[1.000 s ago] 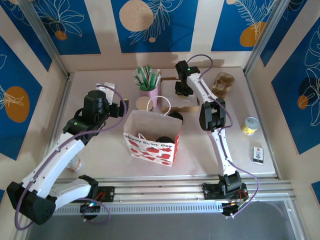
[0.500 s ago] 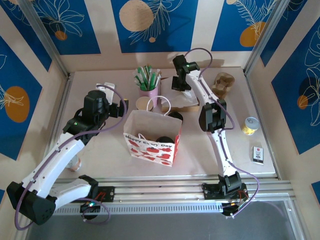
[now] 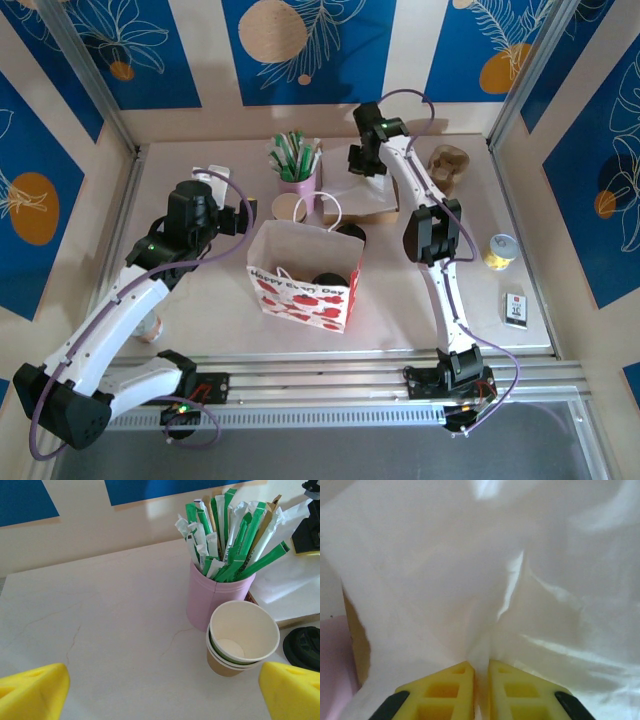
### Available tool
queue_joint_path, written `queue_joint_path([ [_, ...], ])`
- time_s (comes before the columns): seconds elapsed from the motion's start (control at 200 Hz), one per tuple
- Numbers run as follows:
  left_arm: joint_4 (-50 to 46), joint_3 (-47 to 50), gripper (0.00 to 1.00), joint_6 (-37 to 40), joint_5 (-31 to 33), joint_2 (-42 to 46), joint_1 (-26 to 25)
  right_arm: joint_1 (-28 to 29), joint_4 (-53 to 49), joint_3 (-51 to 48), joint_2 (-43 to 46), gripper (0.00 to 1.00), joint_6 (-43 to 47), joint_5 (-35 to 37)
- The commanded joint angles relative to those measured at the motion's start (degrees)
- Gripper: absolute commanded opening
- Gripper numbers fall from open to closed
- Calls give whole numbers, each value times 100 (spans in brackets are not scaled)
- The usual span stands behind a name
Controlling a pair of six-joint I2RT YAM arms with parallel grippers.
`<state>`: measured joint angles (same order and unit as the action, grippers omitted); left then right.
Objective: Pack the takeout coffee
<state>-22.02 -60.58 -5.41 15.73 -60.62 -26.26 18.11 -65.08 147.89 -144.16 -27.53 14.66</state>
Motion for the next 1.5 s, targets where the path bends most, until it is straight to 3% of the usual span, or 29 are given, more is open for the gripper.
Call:
queue_joint_path([
  [0.0,19,-13,97,111,81,-11,49,-35,54,-106,287,14,19,-369],
  [0.115,15,-13,97,119,86,-11,51,-39,150,-237,316,12,59,-532],
  [0.285,13,-21,97,119,73,-11,51,-42,180,-348,357,0,72,-508],
  [0.48,7,-29,97,119,62,-11,51,-143,187,-617,910,0,37,-265],
  [0.785,22,-28,97,94,13,103,51,-549,1294,-2913,3772,0,-316,-735],
  [0.985,40,-15,97,40,-26,147,51,-361,2262,-4695,6015,0,-508,-1215],
  [1.09,46,-13,97,9,-64,182,51,138,2531,-5296,6981,0,-313,-1309],
  [1.285,53,1,97,-13,-52,224,51,1834,2885,-6366,8236,0,-67,-560],
  [1.496,60,21,97,-22,-27,226,51,3720,3512,-7443,8528,0,78,706],
])
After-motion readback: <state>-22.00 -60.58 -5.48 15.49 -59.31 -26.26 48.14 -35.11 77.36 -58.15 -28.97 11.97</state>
